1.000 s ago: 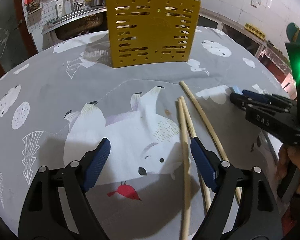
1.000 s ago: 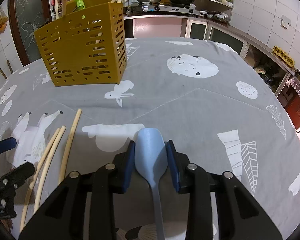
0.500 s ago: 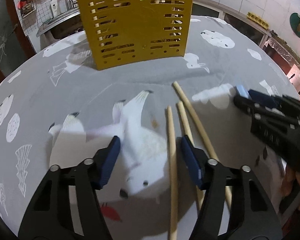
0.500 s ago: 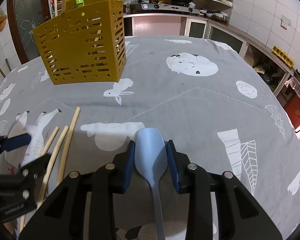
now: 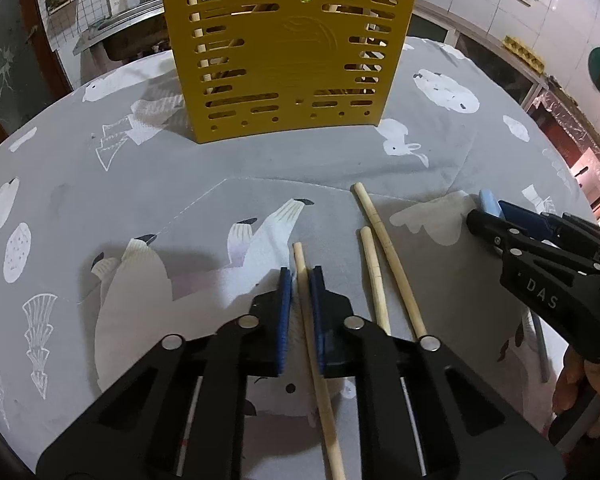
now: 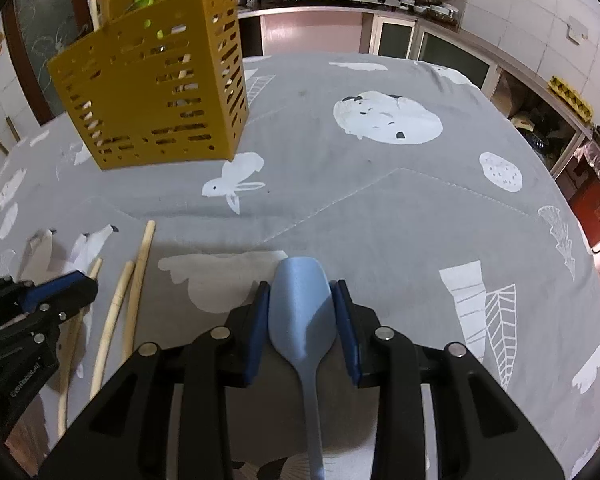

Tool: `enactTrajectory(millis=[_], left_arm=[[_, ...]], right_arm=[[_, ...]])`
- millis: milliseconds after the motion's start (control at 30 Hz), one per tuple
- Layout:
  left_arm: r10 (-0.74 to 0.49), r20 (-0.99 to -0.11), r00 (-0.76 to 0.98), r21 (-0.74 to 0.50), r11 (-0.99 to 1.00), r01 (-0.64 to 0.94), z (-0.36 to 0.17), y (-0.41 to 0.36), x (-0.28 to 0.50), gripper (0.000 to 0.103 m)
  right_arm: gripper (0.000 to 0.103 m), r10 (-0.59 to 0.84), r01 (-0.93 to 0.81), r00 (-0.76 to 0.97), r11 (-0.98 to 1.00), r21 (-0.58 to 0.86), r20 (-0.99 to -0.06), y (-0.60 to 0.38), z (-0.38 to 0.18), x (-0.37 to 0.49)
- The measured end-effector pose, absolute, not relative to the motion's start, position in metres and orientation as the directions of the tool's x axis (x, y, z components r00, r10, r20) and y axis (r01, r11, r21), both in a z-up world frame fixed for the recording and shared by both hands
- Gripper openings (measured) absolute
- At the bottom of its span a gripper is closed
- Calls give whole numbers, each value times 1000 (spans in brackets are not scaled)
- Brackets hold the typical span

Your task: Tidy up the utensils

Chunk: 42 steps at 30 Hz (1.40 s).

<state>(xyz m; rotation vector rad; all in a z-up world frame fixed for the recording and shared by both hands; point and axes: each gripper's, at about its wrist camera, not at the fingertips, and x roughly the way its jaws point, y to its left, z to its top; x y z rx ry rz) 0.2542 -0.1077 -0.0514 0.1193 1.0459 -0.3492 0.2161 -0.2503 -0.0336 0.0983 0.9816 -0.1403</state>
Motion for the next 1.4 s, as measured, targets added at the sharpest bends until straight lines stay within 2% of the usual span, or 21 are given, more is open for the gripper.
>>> enactTrajectory(millis=[200,267,400,533,667,700,767,833,967,1000,1067,1133,1200,1400], left_arm=[[-277,-839,468,-110,929,353,-47,-97,251,5],[-278,-825,492,-102,930,353,-43,-93,249,0],[-287,-793,537,-111,935,337,-30,-81,250,0],[-305,-783,542,-130,933,336,-22,-75,251,0],[-290,-788,543,-108,933,342,-21,-79,245,0],[-281,-790,545,-98,935,340,-22,-80,243,2],[-269,-793,547,-79,935,346,-26,-85,239,24],[-248,-793,557,-52,937,344,-31,-87,234,35],[-229,-799,557,-29,939,344,-43,-90,228,36],[-223,-801,556,-24,939,342,-46,-90,227,36],[-215,-807,550,-22,942,336,-52,-90,225,26],[-213,-800,561,-15,942,336,-54,-92,221,23],[-213,-799,562,-1,936,352,-54,-97,220,15],[-172,-819,548,48,930,364,-56,-112,230,5]], right_arm=[[33,-67,186,613,981,61,-788,-247,-24,197],[33,-60,192,639,978,83,-767,-248,-18,191],[33,-7,188,695,967,171,-719,-257,-4,183],[33,0,172,732,968,185,-681,-261,8,181],[33,3,162,727,971,177,-687,-266,7,184],[33,5,160,719,972,172,-695,-266,3,186],[33,14,156,707,972,175,-707,-268,-5,189],[33,14,158,705,972,176,-709,-268,-10,189],[33,9,155,710,973,169,-704,-267,-15,187],[33,9,155,711,973,169,-703,-268,-16,187],[33,11,154,709,973,170,-705,-267,-19,188],[33,6,156,706,974,164,-708,-267,-22,188],[33,2,158,700,975,158,-714,-267,-25,189],[33,-10,170,684,974,147,-730,-266,-29,195]])
